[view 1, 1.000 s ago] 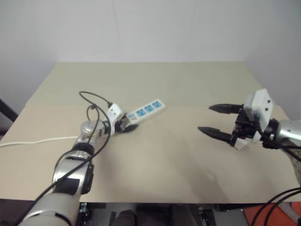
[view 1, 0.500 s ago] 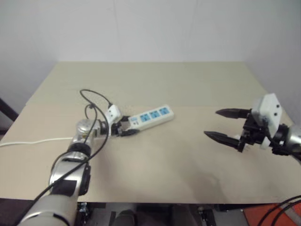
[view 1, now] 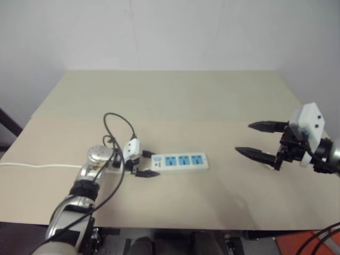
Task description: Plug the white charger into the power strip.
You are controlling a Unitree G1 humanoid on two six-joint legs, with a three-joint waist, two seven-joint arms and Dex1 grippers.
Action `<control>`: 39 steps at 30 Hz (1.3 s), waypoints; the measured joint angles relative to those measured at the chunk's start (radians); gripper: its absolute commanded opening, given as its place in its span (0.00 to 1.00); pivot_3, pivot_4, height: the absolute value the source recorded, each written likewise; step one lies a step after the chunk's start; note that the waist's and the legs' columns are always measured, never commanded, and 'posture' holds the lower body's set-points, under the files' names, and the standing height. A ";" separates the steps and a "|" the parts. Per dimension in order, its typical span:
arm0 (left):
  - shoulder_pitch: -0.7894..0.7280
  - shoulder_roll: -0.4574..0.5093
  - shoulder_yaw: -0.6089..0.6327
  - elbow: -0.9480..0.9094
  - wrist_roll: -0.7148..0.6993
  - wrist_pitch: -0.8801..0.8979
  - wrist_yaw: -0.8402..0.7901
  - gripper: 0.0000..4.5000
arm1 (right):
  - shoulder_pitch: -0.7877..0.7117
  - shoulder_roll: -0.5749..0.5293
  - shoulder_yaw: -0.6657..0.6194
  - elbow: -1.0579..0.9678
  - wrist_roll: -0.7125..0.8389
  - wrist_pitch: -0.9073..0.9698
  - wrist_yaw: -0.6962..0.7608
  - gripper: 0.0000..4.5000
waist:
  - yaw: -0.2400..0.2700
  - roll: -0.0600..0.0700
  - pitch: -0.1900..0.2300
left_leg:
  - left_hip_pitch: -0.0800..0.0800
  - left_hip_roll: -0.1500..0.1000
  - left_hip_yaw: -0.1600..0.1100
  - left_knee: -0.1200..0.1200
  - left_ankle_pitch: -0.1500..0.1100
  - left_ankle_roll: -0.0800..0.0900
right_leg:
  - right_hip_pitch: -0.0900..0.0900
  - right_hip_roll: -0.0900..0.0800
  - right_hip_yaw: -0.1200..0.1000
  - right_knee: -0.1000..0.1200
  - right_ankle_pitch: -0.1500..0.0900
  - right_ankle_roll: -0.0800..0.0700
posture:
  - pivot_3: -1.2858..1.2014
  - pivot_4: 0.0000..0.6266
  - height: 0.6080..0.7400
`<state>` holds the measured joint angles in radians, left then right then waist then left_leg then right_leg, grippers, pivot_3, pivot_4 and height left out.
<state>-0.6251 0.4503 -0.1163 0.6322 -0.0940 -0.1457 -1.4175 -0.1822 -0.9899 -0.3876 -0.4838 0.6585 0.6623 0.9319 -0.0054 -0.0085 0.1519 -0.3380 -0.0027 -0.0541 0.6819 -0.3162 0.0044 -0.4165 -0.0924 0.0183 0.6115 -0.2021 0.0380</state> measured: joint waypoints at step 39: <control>-0.103 -0.104 0.035 0.343 -0.058 -0.241 -0.039 0.96 | -0.015 -0.038 -0.065 -0.007 0.114 0.072 -0.040 1.00 | 0.006 0.002 -0.001 | 0.004 0.000 -0.001 0.000 -0.002 0.004 | 0.012 0.000 -0.001 -0.003 -0.001 0.001 | 0.52 0.24 1.00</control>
<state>-0.7280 0.3468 -0.0810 0.9751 -0.1520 -0.3868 -1.4562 -0.1970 -1.0277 -0.4525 -0.4905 0.7721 0.7343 0.8918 0.0006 -0.0068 0.1506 -0.3344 -0.0025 -0.0548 0.6818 -0.3184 0.0084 -0.4050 -0.0924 0.0168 0.6087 -0.2028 0.0388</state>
